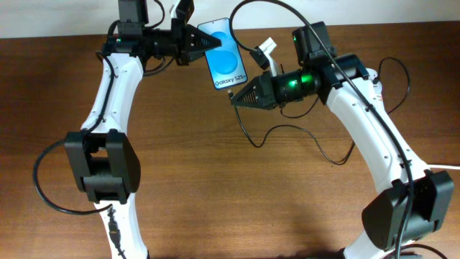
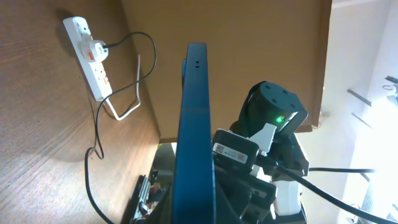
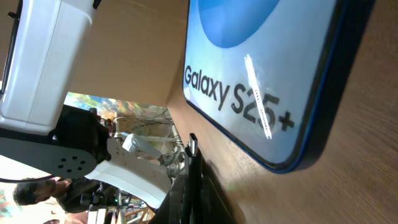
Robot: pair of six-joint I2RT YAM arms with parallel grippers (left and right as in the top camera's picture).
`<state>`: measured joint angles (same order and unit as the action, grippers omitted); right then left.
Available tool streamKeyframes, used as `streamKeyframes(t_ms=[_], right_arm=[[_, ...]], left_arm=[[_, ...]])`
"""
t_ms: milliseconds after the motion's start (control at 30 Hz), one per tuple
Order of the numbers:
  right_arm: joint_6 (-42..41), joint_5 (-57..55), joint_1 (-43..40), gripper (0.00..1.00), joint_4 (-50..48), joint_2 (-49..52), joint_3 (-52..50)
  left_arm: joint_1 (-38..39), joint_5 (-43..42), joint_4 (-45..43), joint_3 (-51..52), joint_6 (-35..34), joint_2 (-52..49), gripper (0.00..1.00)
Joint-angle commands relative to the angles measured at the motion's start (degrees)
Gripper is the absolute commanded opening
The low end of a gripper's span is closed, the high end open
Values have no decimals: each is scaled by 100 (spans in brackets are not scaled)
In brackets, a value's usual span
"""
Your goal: Plug charger to phone and switch on socket
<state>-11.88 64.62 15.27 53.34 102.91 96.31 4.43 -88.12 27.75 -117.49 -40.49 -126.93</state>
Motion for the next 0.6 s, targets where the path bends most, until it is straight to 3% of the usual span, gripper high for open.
streamKeyframes(t_ms=[0,567], right_arm=[[-7,164,2,4,-28,76,-107],[-413,713,9,4,-970,354,-122]], left_arm=[[-203,-208,-50,-52,52,63,0],[-326,-208,-55,-52,-15,63,0]])
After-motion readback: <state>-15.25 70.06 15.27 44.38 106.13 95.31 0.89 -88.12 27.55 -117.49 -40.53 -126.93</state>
